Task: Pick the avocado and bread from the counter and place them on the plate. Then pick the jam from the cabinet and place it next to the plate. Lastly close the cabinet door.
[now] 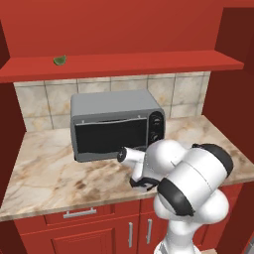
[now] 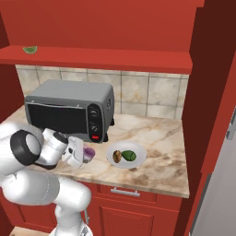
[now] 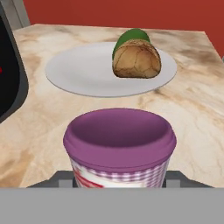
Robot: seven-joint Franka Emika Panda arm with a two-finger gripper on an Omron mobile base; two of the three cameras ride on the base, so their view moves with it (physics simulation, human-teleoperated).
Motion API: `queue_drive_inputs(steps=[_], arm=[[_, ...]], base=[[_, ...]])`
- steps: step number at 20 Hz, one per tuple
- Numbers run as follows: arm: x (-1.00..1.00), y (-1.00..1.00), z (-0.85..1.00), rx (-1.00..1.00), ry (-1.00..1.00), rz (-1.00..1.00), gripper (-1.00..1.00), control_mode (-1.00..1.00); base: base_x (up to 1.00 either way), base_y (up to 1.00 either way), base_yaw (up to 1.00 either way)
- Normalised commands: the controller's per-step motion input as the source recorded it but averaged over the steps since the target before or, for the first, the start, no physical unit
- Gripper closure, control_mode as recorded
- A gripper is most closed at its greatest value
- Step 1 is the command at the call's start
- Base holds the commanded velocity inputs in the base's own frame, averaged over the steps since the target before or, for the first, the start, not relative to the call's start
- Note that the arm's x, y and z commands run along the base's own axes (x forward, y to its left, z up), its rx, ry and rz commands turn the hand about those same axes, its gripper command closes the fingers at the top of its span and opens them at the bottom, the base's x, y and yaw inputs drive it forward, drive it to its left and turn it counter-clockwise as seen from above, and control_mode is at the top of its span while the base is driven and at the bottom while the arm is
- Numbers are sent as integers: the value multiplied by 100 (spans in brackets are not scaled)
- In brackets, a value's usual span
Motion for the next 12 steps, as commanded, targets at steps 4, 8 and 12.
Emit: queue_drive_inputs(steps=[4,8,12], arm=[[2,0,-19,0,0,0,100,-100],[0,1,-17,0,0,0,100,-100],[0,16,-16,0,0,0,-100,-100]], base=[[0,0,0],[0,0,0],[0,0,0]])
